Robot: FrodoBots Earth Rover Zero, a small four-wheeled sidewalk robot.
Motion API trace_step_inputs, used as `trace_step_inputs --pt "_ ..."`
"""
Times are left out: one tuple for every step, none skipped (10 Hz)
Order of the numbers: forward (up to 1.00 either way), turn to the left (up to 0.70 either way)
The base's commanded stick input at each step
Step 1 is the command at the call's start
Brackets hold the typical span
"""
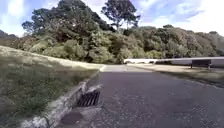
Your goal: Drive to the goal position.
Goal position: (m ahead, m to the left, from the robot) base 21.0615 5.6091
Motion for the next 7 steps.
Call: trace_step_inputs --pt "0.0 -0.06" --pt "0.0 -0.06" --pt "0.0 0.0" --pt "0.0 0.0" --pt "0.0 0.0" --pt "0.0 0.0" --pt "0.0 0.0"
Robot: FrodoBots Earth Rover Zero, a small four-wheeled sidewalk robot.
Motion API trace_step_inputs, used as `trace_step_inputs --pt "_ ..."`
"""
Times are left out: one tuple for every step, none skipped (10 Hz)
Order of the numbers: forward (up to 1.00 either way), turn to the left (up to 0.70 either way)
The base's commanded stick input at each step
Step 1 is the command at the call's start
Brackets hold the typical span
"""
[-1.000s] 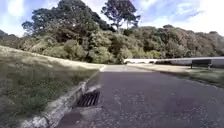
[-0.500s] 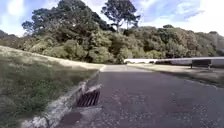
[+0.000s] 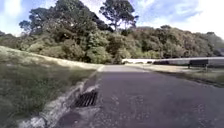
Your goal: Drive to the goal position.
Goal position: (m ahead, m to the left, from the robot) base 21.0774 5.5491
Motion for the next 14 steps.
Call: trace_step_inputs --pt "0.0 0.0" --pt "0.0 0.0" --pt "0.39 0.0" --pt "0.56 0.0" --pt "0.7 0.0" --pt "0.7 0.0" --pt "0.7 0.0" --pt "0.06 0.0" --pt "0.02 0.0" --pt "0.0 0.0" --pt "0.0 0.0" --pt "0.05 0.0" --pt "0.06 0.0" --pt "0.07 0.0"
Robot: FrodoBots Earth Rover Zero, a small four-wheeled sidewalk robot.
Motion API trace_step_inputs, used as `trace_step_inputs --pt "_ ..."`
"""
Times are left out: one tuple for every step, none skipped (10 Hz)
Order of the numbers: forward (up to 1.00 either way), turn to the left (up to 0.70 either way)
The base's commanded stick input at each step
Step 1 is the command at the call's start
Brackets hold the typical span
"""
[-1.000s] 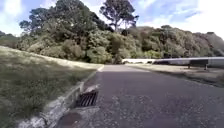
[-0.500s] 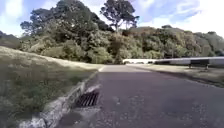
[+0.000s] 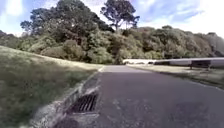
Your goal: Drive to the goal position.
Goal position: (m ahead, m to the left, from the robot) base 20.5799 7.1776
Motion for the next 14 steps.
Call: trace_step_inputs --pt "0.07 0.0" --pt "0.07 0.0" --pt "0.08 0.0" --pt "0.09 0.0" --pt "0.58 0.0" --pt "0.58 0.0" --pt "0.58 0.0" --pt "0.58 0.0" --pt "0.57 0.0" --pt "0.57 0.0" --pt "0.57 0.0" --pt "0.57 0.0" --pt "0.57 0.0" --pt "0.57 0.0"
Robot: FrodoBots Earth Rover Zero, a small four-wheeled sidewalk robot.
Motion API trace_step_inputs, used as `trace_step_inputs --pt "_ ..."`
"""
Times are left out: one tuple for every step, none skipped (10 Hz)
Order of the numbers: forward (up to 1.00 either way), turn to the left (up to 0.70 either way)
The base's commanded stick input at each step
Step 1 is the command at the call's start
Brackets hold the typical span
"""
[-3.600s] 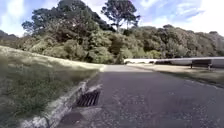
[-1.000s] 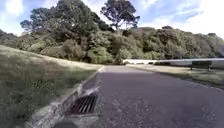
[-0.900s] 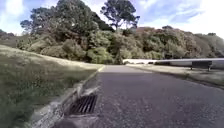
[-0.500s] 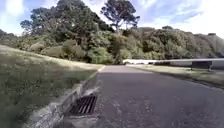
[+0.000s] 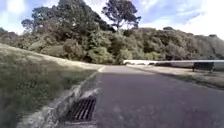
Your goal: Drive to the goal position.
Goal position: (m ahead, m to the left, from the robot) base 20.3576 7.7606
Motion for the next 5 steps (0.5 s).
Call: trace_step_inputs --pt "0.57 0.0" --pt "0.57 0.0" --pt "0.62 0.0" --pt "0.63 0.0" --pt "0.63 0.0"
